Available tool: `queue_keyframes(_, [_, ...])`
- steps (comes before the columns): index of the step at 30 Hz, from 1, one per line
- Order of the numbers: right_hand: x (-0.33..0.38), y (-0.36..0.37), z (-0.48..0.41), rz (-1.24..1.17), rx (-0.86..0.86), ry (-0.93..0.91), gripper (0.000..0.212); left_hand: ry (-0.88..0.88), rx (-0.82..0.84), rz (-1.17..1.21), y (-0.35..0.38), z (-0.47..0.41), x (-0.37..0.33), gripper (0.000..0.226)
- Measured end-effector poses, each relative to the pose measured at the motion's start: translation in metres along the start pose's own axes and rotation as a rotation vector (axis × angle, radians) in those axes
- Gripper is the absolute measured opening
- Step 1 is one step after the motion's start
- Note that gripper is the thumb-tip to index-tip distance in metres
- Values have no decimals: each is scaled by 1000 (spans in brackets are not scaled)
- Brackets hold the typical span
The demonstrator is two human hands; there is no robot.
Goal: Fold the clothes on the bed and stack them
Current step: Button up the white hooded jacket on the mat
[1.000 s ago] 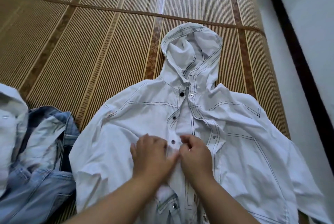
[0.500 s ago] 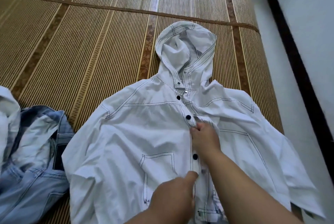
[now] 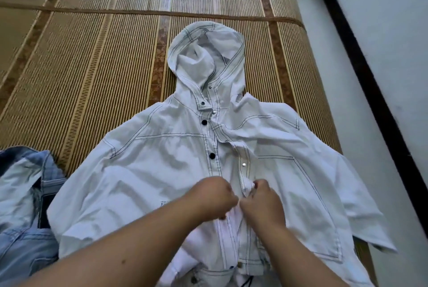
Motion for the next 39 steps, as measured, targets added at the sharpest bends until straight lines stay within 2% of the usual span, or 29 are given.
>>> queue_keyframes(1, [-1, -2, 2, -18, -14, -17, 35, 24, -182, 128, -14, -15, -6, 23])
queue_keyframes(2, [-4, -5, 5, -56, -33, -37, 33, 39, -282, 230, -25, -26, -14, 28])
queue_keyframes(4, [-8, -15, 13, -144, -94, -90, 36, 58, -315, 414, -32, -48, -29, 52])
queue_keyframes(7, [-11, -29, 36, -209, -103, -199, 44, 19, -314, 717, -38, -76, -45, 68])
queue_keyframes(9, [-10, -35, 54, -159, -47, -309, 48, 44, -392, 761, -46, -83, -47, 74])
queue_keyframes(12, [-8, -31, 67, 59, 22, -539, 54, 141, -600, 506, -56, -76, -40, 61])
queue_keyframes(14, [0, -22, 69, 98, 299, -481, 60, 138, -632, 291, -57, -72, -26, 52])
queue_keyframes(16, [4, -10, 67, 163, 556, -400, 61, 48, -582, 73, -56, -74, -10, 43])
queue_keyframes(18, [9, -5, 61, 198, 675, -363, 55, -30, -555, 26, -58, -75, 1, 35])
queue_keyframes(20, [17, -12, 45, 181, 613, -373, 38, -33, -554, 97, -63, -75, 6, 38])
queue_keyframes(22, [27, -26, 18, 172, 396, -412, 30, -9, -558, 154, -68, -76, 8, 44])
queue_keyframes(25, [55, -51, -36, 100, 112, -495, 34, 21, -629, 277, -80, -80, 8, 48])
queue_keyframes(27, [80, -58, -74, 39, 62, -568, 42, 29, -702, 332, -91, -84, 6, 48])
queue_keyframes(29, [105, -55, -108, 36, 70, -615, 47, 41, -786, 286, -106, -91, 4, 45])
queue_keyframes(32, [132, -45, -153, 125, 69, -716, 50, 30, -859, 16, -130, -105, 4, 46])
queue_keyframes(35, [150, -43, -197, 385, 91, -807, 55, -41, -902, -367, -154, -119, 3, 54])
queue_keyframes(37, [157, -46, -220, 556, 101, -828, 56, 76, -920, -510, -168, -127, 0, 55])
queue_keyframes(39, [165, -47, -239, 613, 134, -823, 54, 253, -933, -655, -181, -135, -1, 46])
Point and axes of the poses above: each hand's wrist, its own z-axis away from the middle knuckle, its own y-axis out of the palm, x = y × z, the point moved 1 cm from there along -z, towards the middle knuckle, and after that the axes turned 11 degrees about -y, right-handed, at the moved point
